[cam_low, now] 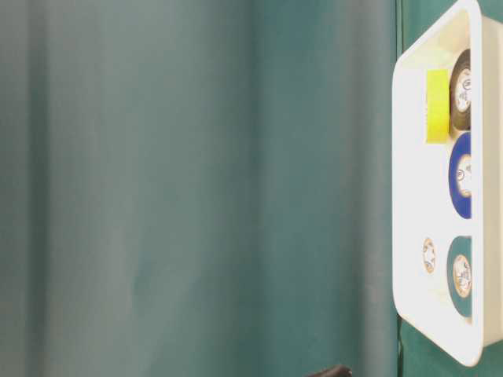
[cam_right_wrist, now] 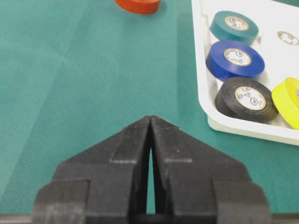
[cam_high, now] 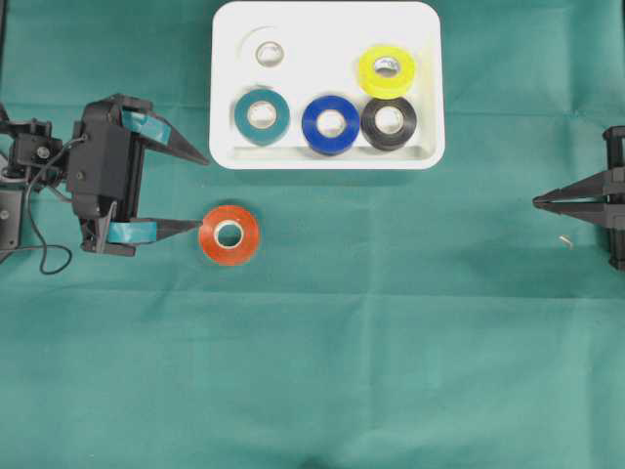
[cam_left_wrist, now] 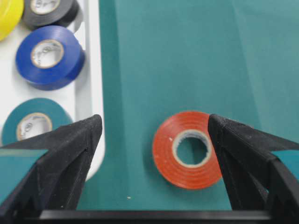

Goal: Put the tape into the white case with the left arm.
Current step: 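Reach the left gripper toward the orange roll on the cloth, then lower the left gripper into the orange roll's core and close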

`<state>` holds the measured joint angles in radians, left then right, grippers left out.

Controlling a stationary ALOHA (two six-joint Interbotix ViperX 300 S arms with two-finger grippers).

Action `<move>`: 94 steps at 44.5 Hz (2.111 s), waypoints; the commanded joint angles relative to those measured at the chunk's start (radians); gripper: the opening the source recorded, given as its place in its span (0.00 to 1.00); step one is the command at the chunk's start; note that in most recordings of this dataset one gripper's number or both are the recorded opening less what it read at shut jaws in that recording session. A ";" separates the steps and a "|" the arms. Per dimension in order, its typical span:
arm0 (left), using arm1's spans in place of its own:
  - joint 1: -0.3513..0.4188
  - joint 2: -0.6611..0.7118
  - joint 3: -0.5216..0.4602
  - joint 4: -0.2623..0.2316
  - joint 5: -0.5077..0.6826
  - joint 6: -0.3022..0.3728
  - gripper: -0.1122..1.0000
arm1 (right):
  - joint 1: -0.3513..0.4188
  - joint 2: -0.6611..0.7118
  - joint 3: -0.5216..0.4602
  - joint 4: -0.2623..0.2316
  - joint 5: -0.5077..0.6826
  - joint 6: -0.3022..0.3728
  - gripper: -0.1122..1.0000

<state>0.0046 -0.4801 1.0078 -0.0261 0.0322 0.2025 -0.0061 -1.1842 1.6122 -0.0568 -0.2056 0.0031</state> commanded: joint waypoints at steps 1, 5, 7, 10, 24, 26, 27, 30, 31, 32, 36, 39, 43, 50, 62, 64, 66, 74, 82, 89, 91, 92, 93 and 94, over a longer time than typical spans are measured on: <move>-0.006 -0.008 -0.012 -0.002 -0.009 0.000 0.97 | -0.002 0.006 -0.006 -0.026 -0.011 0.000 0.02; -0.008 -0.008 -0.014 -0.002 -0.009 0.000 0.97 | -0.002 0.005 -0.006 -0.026 -0.011 0.000 0.02; -0.006 -0.006 -0.015 0.000 -0.009 0.000 0.97 | -0.002 0.005 -0.006 -0.025 -0.011 0.000 0.02; -0.006 0.000 -0.021 -0.002 -0.009 0.000 0.97 | -0.002 0.005 -0.006 -0.026 -0.011 0.000 0.02; -0.052 0.086 -0.049 -0.002 -0.009 -0.002 0.97 | -0.002 0.005 -0.006 -0.026 -0.011 0.000 0.02; -0.060 0.101 -0.057 -0.002 -0.009 -0.002 0.97 | -0.002 0.005 -0.006 -0.026 -0.011 0.000 0.02; -0.064 0.112 -0.063 0.000 -0.009 -0.003 0.97 | -0.002 0.006 -0.006 -0.025 -0.011 0.000 0.02; -0.075 0.137 -0.080 -0.002 -0.009 -0.002 0.97 | -0.002 0.006 -0.006 -0.025 -0.011 0.000 0.02; -0.078 0.141 -0.084 -0.002 -0.009 -0.002 0.97 | -0.002 0.005 -0.006 -0.025 -0.011 0.000 0.02; -0.081 0.152 -0.091 0.000 -0.009 -0.002 0.97 | -0.002 0.005 -0.006 -0.025 -0.011 0.000 0.02; -0.092 0.176 -0.110 -0.002 -0.006 -0.002 0.97 | 0.000 0.005 -0.006 -0.026 -0.011 0.000 0.02; -0.104 0.192 -0.124 0.000 -0.003 -0.002 0.97 | -0.002 0.005 -0.006 -0.026 -0.011 0.000 0.02; -0.117 0.207 -0.137 0.000 0.005 -0.002 0.97 | -0.002 0.005 -0.006 -0.025 -0.011 0.000 0.02; -0.123 0.238 -0.140 0.000 0.046 -0.003 0.97 | -0.002 0.006 -0.006 -0.026 -0.011 0.000 0.02; -0.137 0.325 -0.158 -0.002 0.074 -0.055 0.97 | -0.002 0.005 -0.006 -0.026 -0.011 0.000 0.02; -0.143 0.339 -0.161 -0.002 0.075 -0.060 0.97 | -0.002 0.005 -0.006 -0.026 -0.011 0.000 0.02; -0.147 0.356 -0.164 -0.002 0.075 -0.064 0.97 | -0.002 0.005 -0.006 -0.026 -0.011 0.000 0.02; -0.153 0.403 -0.178 -0.002 0.075 -0.064 0.97 | -0.002 0.005 -0.006 -0.025 -0.011 0.000 0.02; -0.152 0.410 -0.187 -0.002 0.075 -0.064 0.97 | -0.002 0.006 -0.006 -0.026 -0.011 0.000 0.02; -0.153 0.428 -0.179 -0.002 0.075 -0.074 0.97 | 0.000 0.005 -0.006 -0.025 -0.011 0.000 0.02; -0.153 0.439 -0.181 -0.002 0.077 -0.084 0.97 | 0.000 0.005 -0.006 -0.026 -0.011 0.000 0.02; -0.152 0.440 -0.179 -0.002 0.077 -0.087 0.97 | 0.000 0.005 -0.008 -0.026 -0.011 0.000 0.02; -0.153 0.445 -0.181 -0.002 0.077 -0.091 0.97 | -0.002 0.005 -0.008 -0.025 -0.011 0.000 0.02; -0.153 0.448 -0.181 -0.002 0.075 -0.095 0.97 | -0.002 0.005 -0.009 -0.026 -0.011 0.000 0.02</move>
<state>-0.1457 -0.0322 0.8406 -0.0261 0.1135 0.1150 -0.0061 -1.1858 1.6122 -0.0782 -0.2056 0.0031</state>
